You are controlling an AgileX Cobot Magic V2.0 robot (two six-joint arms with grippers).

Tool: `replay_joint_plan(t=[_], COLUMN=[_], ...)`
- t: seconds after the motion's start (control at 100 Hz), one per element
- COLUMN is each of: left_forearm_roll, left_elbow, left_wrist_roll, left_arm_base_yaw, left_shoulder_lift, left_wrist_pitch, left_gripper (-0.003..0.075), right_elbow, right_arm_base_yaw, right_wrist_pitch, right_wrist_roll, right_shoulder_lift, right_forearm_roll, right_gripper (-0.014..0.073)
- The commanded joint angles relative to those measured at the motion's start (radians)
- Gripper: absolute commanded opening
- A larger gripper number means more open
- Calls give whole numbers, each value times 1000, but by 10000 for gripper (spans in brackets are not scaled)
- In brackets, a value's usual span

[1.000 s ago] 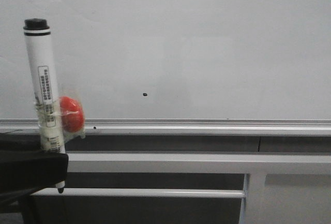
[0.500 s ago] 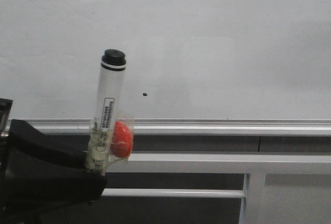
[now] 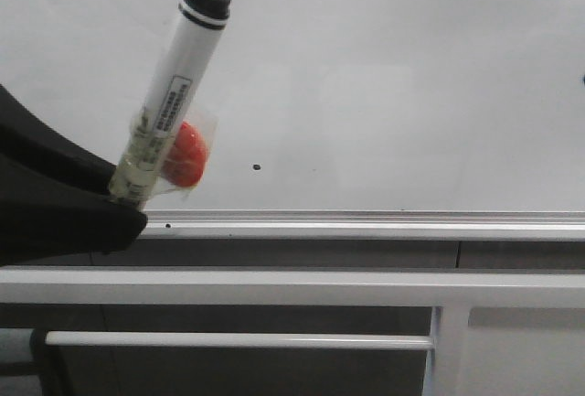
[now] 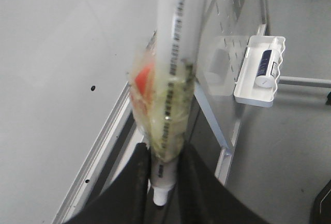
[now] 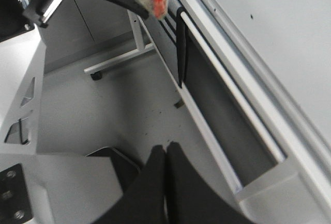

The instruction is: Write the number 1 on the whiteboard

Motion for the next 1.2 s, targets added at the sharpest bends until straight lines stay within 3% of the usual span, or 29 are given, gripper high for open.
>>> replay_joint_plan(t=[0.0,0.13,0.23,0.3,0.37,0.49,0.65,1.19], left_forearm_roll=[-13,-15,-10,-10,-12,-14,-22,-32], left_elbow=[-35,-62,-106,-138,-170,-192,-192,-263], left_wrist_roll=[-17,-17,-11,-11,-11,-11,-11,-11], left_arm_base_yaw=[-77,-222,-321,-369,-399,-408,-408,-408], left_shoulder_lift=[-44,-52,-50,-50,-50,-44,-24,85], left_wrist_pitch=[103,327,523,589,611,627,648,598], left_gripper=[-20,-20,-20,-20,-20,-20,-20,-20], right_elbow=[-30,-30,-30,-30,-32,-38,-77,-117], right_arm_base_yaw=[39,62,89,114,141,180,223,241], right_wrist_pitch=[-152,-172,-135,-142,-159,-202,-243,-328], right_wrist_roll=[-17,-54,-78,-80,-80,-80,-80,-80], right_shoulder_lift=[9,21,55,88,122,164,190,266], right_forearm_roll=[19,19,19,21,31,117,137,140], right_gripper=[-62,-8,197,351,425,370,273,272])
